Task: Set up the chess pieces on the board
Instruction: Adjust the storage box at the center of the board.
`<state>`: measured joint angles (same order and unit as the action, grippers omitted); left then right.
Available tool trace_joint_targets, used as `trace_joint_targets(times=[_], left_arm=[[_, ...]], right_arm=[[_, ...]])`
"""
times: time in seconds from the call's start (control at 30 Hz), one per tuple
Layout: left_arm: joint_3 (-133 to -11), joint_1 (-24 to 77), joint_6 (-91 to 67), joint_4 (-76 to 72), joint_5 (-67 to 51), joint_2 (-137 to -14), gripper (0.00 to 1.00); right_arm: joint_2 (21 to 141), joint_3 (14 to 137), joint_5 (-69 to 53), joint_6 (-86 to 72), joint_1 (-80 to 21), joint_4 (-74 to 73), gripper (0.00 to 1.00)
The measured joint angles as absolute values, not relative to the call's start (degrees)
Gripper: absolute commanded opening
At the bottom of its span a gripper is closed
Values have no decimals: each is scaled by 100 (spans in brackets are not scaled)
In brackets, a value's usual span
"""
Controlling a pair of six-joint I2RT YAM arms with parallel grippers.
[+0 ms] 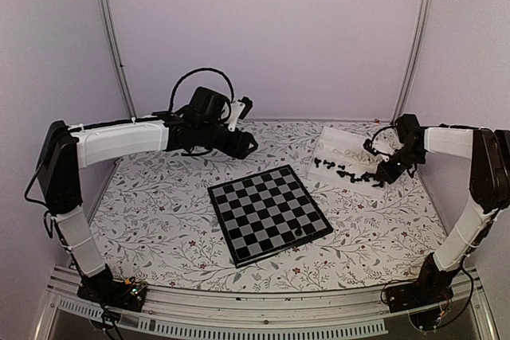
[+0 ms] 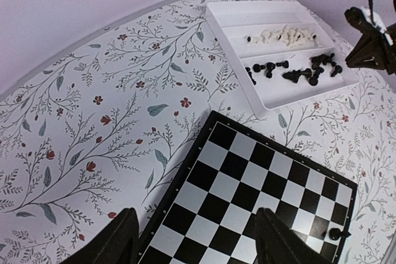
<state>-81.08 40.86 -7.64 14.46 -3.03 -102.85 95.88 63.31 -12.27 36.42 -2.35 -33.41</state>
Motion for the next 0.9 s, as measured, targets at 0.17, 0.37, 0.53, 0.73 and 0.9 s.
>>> trace_joint_targets(times=[0.17, 0.37, 0.53, 0.73, 0.9], left_arm=[[-8123, 4082, -749, 1444, -298, -10363, 66], [-8128, 4080, -746, 1444, -320, -10403, 66], [-8130, 4071, -731, 1446, -327, -10429, 66], [-8143, 4060, -729, 1444, -338, -10466, 66], [-8145, 4060, -729, 1448, -342, -10506, 66]], right_arm=[[9765, 5977, -856, 3833, -276, -3304, 6], [9721, 5787, -716, 3970, -274, -3312, 5], [9441, 5537, -812, 4058, -305, -3487, 5], [9332, 5214, -978, 4093, -727, -3844, 5], [9115, 4991, -1404, 4036, -1262, -4414, 7]])
